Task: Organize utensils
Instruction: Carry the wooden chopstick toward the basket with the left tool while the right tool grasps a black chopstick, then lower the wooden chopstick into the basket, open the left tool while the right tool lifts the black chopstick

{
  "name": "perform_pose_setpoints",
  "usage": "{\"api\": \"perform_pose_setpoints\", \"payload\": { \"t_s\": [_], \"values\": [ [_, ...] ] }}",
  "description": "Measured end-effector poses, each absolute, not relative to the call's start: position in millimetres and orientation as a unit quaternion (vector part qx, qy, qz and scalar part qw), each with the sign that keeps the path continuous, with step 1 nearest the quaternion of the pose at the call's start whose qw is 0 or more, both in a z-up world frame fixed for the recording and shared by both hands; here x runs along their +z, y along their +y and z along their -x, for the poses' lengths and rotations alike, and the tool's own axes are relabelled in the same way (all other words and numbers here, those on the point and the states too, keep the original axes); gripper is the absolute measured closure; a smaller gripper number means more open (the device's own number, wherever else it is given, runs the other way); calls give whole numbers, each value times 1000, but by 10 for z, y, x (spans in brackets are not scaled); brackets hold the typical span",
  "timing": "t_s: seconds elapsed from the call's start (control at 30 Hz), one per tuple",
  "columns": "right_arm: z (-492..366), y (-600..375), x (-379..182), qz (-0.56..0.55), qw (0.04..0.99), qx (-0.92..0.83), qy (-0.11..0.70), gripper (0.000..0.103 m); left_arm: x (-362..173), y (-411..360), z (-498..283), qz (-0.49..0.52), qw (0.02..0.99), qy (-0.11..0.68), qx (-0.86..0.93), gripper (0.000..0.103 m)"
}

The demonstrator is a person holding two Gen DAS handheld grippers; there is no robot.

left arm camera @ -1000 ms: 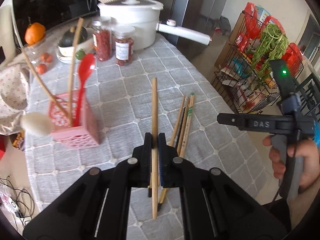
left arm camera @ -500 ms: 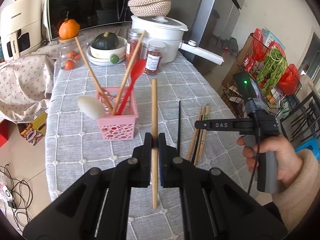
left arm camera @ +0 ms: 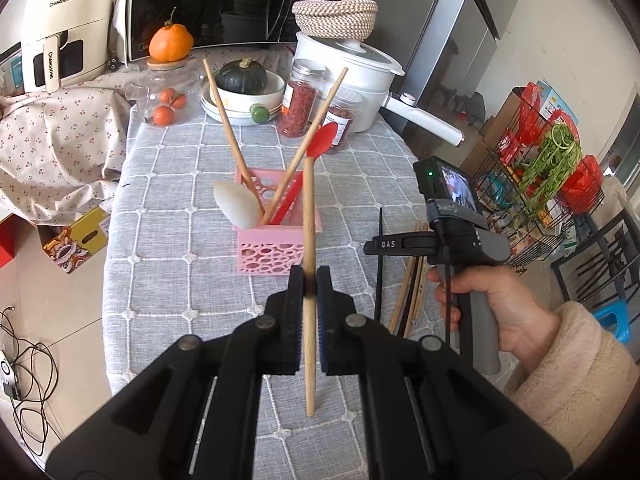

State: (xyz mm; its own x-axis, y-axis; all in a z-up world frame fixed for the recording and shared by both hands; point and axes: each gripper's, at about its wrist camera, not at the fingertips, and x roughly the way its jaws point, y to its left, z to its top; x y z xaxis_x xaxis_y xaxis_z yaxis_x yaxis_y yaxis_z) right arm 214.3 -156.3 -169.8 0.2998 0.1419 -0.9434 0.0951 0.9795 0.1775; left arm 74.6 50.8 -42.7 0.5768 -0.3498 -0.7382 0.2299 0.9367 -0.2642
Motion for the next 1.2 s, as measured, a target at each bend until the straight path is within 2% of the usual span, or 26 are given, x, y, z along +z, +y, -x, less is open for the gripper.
{"api": "perform_pose_setpoints", "payload": {
  "t_s": [0.1,0.17,0.2,0.23,0.47,0.9,1.2],
  "values": [
    [-2165,-1485,-1705,-78,802,8,592,71,-435,521,-754,67,886,430,-162,96],
    [-2172,-1473,-1714,-62,804,2,591,81,-446,529,-757,67,886,431,-160,96],
    [-2169,-1466,-1720,-54,806,-1,590,89,-449,531,-758,66,886,430,-158,96],
    [-2165,-1463,-1726,-47,808,-4,587,91,-451,535,-761,65,887,430,-156,96],
    [-2028,-1591,-1679,-82,814,25,575,95,-466,515,-774,60,892,423,-146,96],
    [-1332,-2048,-753,-114,873,118,459,96,-139,660,-648,80,921,358,-130,96],
    [-1010,-2034,-195,-104,907,147,380,97,277,730,-486,108,952,253,-136,96]
  ]
}}
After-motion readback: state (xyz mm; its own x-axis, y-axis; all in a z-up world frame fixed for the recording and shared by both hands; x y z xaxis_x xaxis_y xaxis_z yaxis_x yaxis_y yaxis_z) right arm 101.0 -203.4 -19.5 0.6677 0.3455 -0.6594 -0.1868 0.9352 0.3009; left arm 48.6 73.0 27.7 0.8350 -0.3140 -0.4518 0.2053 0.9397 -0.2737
